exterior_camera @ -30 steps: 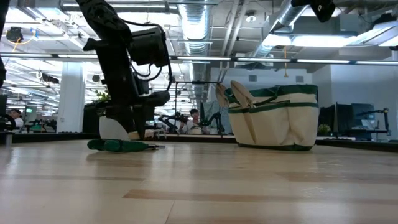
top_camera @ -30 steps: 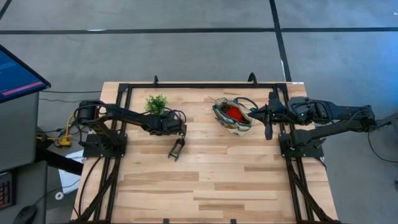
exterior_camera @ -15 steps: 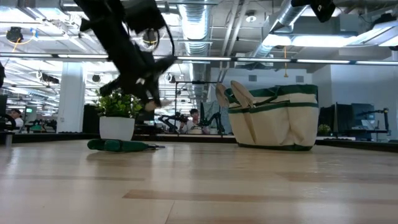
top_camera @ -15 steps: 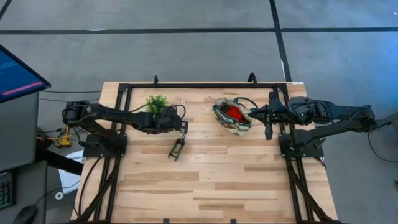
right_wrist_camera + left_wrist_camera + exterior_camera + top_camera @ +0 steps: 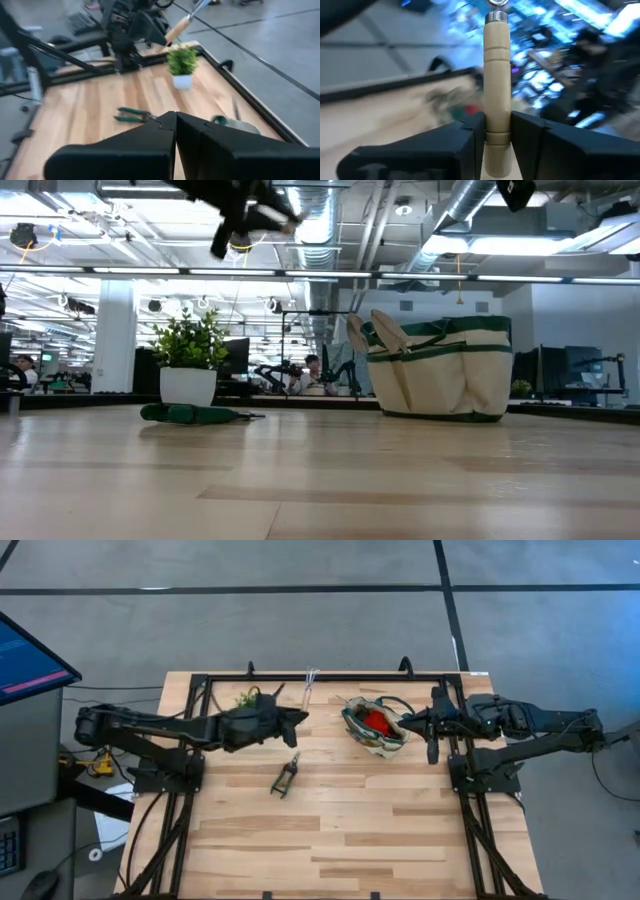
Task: Pick & Place Garden tools in Gardening bag
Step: Put the hand rake into the side pocket of the gardening bag
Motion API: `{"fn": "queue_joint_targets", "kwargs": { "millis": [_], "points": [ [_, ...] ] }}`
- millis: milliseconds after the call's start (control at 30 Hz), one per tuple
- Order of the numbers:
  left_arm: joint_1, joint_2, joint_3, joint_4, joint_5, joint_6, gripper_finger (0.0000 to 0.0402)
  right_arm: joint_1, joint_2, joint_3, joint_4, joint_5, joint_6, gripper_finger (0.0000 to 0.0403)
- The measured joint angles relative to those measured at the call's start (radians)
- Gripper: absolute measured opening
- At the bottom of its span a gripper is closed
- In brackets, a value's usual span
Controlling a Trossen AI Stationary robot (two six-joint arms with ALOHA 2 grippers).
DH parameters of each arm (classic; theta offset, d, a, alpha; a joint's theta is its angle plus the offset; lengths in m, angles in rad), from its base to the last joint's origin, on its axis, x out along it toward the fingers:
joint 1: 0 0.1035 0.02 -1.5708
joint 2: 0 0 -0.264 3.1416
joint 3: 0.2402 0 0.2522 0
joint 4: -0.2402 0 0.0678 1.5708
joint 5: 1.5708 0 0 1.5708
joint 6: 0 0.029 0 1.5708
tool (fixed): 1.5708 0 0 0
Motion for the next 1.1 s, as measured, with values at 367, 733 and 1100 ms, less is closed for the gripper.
{"fn": "queue_joint_targets", "kwargs": {
  "millis": [367,733,1100],
  "points": [
    [-0.046,0.041,0.001,0.336,-0.02,0.297,0.0061,-0.001,0.029,0.001,0.277,-0.172,0.042,0.0],
    [-0.046,0.26,0.058,0.513,-0.075,0.297,0.0061,-0.04,0.161,0.001,0.425,-0.172,0.043,0.0],
    [-0.113,0.41,0.288,0.498,-0.257,0.657,0.006,-0.132,0.177,0.0,0.451,-0.172,0.188,0.0]
  ]
}}
